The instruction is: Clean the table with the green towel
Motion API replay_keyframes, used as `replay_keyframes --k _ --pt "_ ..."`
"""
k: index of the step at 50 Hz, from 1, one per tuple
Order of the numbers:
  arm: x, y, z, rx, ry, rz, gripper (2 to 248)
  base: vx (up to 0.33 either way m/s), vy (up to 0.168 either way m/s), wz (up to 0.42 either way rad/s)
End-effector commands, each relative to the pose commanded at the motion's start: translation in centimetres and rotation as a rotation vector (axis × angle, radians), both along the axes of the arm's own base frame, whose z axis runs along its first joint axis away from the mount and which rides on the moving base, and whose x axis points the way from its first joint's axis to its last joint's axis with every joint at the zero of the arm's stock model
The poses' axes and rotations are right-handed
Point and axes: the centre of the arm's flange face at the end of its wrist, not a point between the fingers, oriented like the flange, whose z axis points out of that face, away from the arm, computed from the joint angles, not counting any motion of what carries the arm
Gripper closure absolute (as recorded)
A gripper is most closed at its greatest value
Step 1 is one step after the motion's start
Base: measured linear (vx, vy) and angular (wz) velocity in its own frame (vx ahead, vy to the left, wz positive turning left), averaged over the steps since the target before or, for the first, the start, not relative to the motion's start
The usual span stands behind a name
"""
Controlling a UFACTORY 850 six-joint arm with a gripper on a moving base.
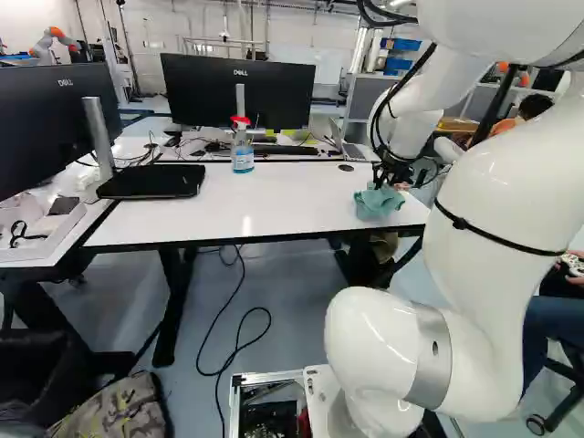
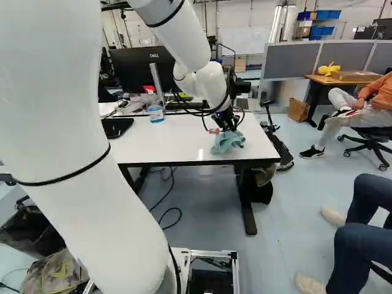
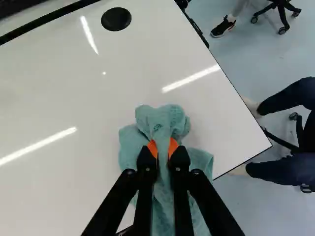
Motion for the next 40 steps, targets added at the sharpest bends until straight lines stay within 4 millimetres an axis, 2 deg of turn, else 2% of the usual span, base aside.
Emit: replay_keyframes --k 26,40 --pt "-0.8 -3.5 -2.6 -0.038 -0.042 -0.048 207 0.0 0.0 0.0" --pt "-0.5 -4.2 -4.2 -0.04 -0.035 -0.049 207 0.0 0.0 0.0"
